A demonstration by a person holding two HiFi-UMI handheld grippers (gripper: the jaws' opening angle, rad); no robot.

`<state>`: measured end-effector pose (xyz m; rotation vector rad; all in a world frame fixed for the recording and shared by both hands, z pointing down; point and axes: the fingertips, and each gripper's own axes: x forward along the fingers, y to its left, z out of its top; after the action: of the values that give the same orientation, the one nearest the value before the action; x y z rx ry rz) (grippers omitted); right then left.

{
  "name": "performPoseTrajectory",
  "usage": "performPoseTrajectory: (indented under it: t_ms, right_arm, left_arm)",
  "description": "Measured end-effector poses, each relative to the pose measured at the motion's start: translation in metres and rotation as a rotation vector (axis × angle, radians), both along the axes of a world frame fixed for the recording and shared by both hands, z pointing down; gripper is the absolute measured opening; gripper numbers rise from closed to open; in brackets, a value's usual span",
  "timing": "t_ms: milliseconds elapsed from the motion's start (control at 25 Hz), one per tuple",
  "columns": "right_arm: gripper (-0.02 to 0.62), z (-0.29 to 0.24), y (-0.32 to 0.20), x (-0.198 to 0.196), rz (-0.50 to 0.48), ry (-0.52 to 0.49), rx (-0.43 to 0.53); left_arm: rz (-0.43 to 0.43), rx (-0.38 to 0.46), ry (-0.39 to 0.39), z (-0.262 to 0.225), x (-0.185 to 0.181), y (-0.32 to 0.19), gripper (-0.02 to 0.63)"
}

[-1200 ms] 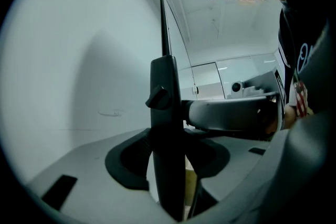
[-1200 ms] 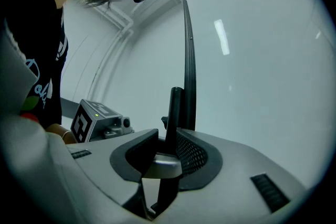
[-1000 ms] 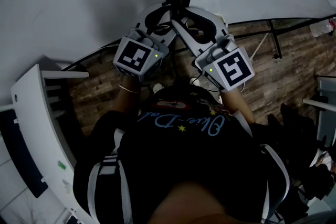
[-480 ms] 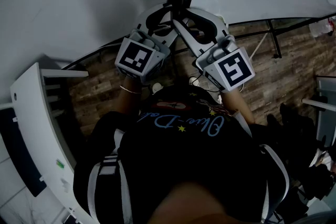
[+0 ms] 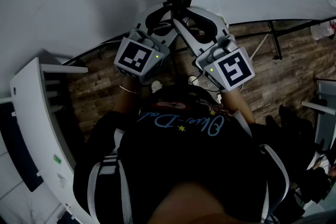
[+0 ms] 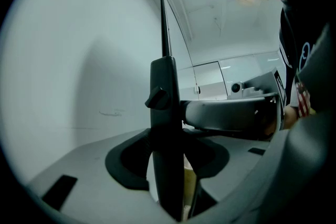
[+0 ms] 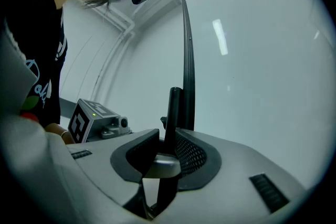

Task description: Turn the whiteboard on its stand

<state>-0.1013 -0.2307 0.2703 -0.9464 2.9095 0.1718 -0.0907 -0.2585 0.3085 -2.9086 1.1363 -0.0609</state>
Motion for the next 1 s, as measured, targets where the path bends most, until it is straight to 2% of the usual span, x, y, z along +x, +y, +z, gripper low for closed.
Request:
performPoseTrajectory:
  t_ms: [160, 360, 520, 1000]
  right_arm:
    - [0.091, 0.002, -0.006, -0.003, -0.008, 0.008, -0.003]
    - [0.087, -0.002, 0.026, 0.011, -0.021, 0.011, -0.007]
    - [0.086, -0.008, 0.028, 0.012, -0.047, -0.026, 0.034]
    - [0.067, -0.005, 0.033, 0.022, -0.044, -0.021, 0.020]
  left_arm:
    - [-0.007, -0.001, 0.009, 0.002, -0.003, -0.006, 0.181]
    - [-0.019, 0.031, 0.002, -0.004, 0.011, 0.023, 0.178]
    - [-0.034, 0.011, 0.014, -0.003, 0.013, 0.026, 0.177]
    - [-0.057, 0.018, 0.011, -0.004, 0.020, 0.033, 0.177]
